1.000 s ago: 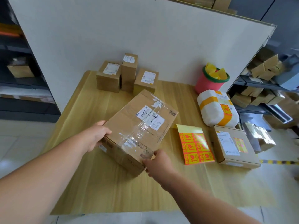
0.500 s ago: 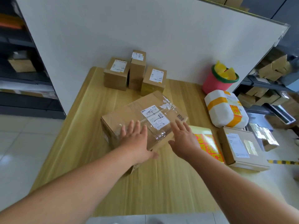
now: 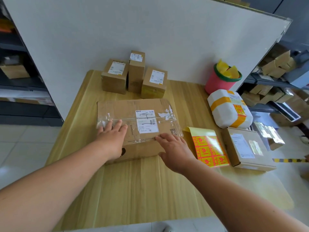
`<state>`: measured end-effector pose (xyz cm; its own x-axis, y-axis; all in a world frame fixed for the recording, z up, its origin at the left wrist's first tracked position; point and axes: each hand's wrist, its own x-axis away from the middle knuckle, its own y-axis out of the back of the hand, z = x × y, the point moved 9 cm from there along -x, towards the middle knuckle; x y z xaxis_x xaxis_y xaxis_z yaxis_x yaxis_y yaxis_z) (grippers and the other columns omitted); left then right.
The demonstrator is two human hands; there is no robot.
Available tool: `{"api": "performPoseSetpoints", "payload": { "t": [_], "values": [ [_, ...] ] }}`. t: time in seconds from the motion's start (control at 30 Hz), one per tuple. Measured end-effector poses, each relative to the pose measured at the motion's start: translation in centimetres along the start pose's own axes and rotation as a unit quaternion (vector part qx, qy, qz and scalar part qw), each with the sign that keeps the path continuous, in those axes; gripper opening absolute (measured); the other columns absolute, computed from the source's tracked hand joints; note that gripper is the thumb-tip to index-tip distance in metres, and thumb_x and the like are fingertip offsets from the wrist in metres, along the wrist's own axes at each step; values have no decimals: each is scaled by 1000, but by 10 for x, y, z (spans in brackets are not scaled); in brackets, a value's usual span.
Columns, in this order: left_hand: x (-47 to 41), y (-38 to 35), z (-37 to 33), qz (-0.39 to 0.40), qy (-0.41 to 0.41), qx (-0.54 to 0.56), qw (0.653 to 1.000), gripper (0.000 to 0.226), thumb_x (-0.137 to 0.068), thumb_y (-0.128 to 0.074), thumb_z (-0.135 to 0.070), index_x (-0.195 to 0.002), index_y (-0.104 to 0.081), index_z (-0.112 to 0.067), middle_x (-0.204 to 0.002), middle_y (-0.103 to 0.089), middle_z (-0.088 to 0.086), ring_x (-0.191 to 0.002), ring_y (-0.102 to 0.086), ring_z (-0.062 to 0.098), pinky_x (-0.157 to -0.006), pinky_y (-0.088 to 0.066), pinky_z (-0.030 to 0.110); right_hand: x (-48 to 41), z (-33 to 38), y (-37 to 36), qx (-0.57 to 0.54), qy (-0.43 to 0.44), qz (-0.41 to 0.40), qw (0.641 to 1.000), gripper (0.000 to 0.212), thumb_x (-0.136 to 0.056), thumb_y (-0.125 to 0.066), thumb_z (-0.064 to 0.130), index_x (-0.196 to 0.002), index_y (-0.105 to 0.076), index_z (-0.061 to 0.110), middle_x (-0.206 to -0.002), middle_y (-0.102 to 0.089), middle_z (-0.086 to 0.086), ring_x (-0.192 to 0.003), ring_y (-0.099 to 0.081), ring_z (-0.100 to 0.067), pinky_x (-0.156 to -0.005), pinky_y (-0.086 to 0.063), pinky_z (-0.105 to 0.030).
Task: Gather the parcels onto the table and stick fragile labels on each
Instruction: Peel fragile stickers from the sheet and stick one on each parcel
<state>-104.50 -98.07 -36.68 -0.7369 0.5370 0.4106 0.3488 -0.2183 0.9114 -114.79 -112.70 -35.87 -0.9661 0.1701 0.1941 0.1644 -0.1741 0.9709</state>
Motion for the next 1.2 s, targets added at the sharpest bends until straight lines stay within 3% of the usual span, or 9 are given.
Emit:
{"api": "performPoseSetpoints", "payload": {
  "t": [0.1, 0.23, 0.43, 0.57, 0.73, 0.93, 1.03, 1.13, 1.2],
  "values": [
    [-5, 6, -20, 7, 2, 26, 1000, 88, -86, -49, -12, -153, 7, -17, -159, 18, 7, -147, 13, 27, -119, 3, 46, 1, -15, 11, -40, -8, -28, 999, 55, -97, -49, 37, -149, -31, 30, -152, -32, 8, -140, -28, -20, -116, -18, -38],
    [-12, 36, -92, -50, -79, 107, 990, 89, -89, -56, -39, -153, 3, -19, -161, 8, 3, -148, 5, 22, -118, -4, 39, 8, -71, 27, -78, -71, -87, 991, 55, -97, -49, 36, -147, -34, 23, -152, -35, 1, -139, -31, -24, -114, -24, -37],
    [-30, 57, -211, -84, -145, 243, 955, 75, -94, -54, -35, -153, -12, -17, -159, -17, 2, -145, -17, 18, -113, -18, 28, 20, -180, 19, -86, -161, -79, 980, 60, -96, -51, 39, -149, -32, 20, -155, -31, -2, -142, -27, -23, -115, -24, -37],
    [-65, 38, -261, -33, -98, 347, 932, 69, -94, -55, -30, -151, -20, -17, -155, -29, 2, -139, -31, 19, -107, -27, 26, 24, -244, 3, -98, -194, -44, 975, 62, -96, -50, 41, -151, -27, 22, -158, -25, -2, -144, -22, -23, -116, -22, -37],
    [-113, -20, -274, 32, 70, 478, 875, 55, -93, -58, -22, -141, -35, -10, -142, -46, 11, -128, -46, 26, -96, -38, 29, 16, -295, -15, -110, -189, -12, 976, 63, -96, -51, 40, -151, -26, 22, -158, -24, -2, -144, -21, -24, -117, -22, -39],
    [-125, -90, -280, 92, 237, 589, 767, 65, -85, -70, -18, -139, -35, -6, -134, -50, 15, -120, -50, 32, -93, -40, 34, 3, -313, -30, -110, -139, 11, 984, 62, -97, -49, 40, -151, -24, 22, -158, -22, -1, -145, -19, -24, -116, -21, -39],
    [-123, -109, -293, 123, 260, 634, 718, 44, -82, -73, -11, -118, -48, -7, -119, -60, 13, -105, -56, 29, -91, -46, 39, 0, -311, -30, -106, -114, 9, 988, 61, -98, -48, 39, -151, -24, 22, -158, -22, -1, -145, -19, -24, -116, -21, -38],
    [-123, -103, -297, 92, 241, 640, 724, 17, -84, -65, -1, -95, -57, -13, -106, -65, 11, -90, -59, 24, -72, -44, 30, -1, -304, -23, -111, -89, -1, 990, 60, -98, -48, 38, -151, -25, 21, -158, -23, -2, -145, -20, -25, -116, -23, -38],
    [-120, -81, -299, 63, 207, 655, 724, 18, -87, -58, 2, -96, -64, -13, -96, -68, 9, -80, -61, 21, -58, -45, 26, 0, -297, -11, -124, -76, -18, 989, 59, -97, -50, 37, -150, -28, 20, -157, -25, -3, -143, -23, -25, -115, -24, -37]
  ]
}}
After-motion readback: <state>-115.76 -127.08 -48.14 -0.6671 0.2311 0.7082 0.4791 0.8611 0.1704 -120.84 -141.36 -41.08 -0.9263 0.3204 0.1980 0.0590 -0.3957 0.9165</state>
